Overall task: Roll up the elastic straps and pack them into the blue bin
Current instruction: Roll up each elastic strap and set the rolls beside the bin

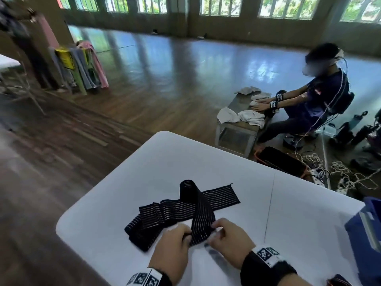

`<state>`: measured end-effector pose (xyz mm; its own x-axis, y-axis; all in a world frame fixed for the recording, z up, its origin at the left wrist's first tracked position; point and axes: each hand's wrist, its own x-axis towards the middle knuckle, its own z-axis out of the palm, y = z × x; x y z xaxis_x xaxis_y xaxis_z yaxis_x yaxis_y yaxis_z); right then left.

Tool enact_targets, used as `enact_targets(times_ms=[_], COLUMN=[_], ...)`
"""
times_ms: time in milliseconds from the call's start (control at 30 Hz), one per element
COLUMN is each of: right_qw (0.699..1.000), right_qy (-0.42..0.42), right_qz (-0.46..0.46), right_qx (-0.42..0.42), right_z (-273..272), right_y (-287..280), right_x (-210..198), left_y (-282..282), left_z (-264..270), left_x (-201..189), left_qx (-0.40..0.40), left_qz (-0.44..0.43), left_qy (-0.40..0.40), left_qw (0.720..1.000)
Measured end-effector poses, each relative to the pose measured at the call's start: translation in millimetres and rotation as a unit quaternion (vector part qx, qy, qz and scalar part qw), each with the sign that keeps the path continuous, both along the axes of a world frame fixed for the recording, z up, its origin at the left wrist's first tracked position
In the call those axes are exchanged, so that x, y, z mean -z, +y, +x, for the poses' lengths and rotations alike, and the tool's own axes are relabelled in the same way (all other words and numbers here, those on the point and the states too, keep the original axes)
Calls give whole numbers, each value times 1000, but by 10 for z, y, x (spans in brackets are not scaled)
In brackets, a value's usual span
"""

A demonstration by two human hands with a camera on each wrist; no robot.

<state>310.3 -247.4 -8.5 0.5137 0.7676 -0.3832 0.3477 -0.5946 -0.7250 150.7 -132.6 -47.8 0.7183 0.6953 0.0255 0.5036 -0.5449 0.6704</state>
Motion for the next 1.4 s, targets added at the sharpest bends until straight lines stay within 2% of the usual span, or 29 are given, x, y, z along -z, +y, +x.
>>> enact_targets(times_ms=[100,233,433,533,667,800,900,1000,1133,1233,1400], right_qw=[999,990,983,982,976,969,966,969,958,964,960], right_qy=[17,83,151,154,171,193,202,185,185,112,-43], right_qz=[46,105,101,103,115,129,125,114,142,183,248], right_qx=[11,38,11,22,68,88,106,122,165,158,122], right_z=[-76,-128,-215,-213,-196,-195,-169,-90,53,154,350], right_y=[232,494,715,745,716,671,645,622,593,529,484], right_x=[4,-58,-46,-8,23,-7,-44,-65,-161,-338,-748], left_y=[83,247,494,624,786,833,867,906,956,967,1026], left_z=[-62,-153,-336,-413,-482,-437,-395,-379,-335,-241,-68], left_x=[-169,-301,-283,-316,-383,-373,-404,-443,-482,-606,-965], left_qx=[-14,-54,-115,-131,-171,-165,-171,-168,-147,-132,-133], left_qz=[-59,-71,-109,-108,-29,-60,-68,-73,-63,-41,-53], left_qy=[-63,-103,-111,-92,-50,56,92,105,59,-15,-149], left_qw=[996,991,981,981,984,983,979,977,985,990,978])
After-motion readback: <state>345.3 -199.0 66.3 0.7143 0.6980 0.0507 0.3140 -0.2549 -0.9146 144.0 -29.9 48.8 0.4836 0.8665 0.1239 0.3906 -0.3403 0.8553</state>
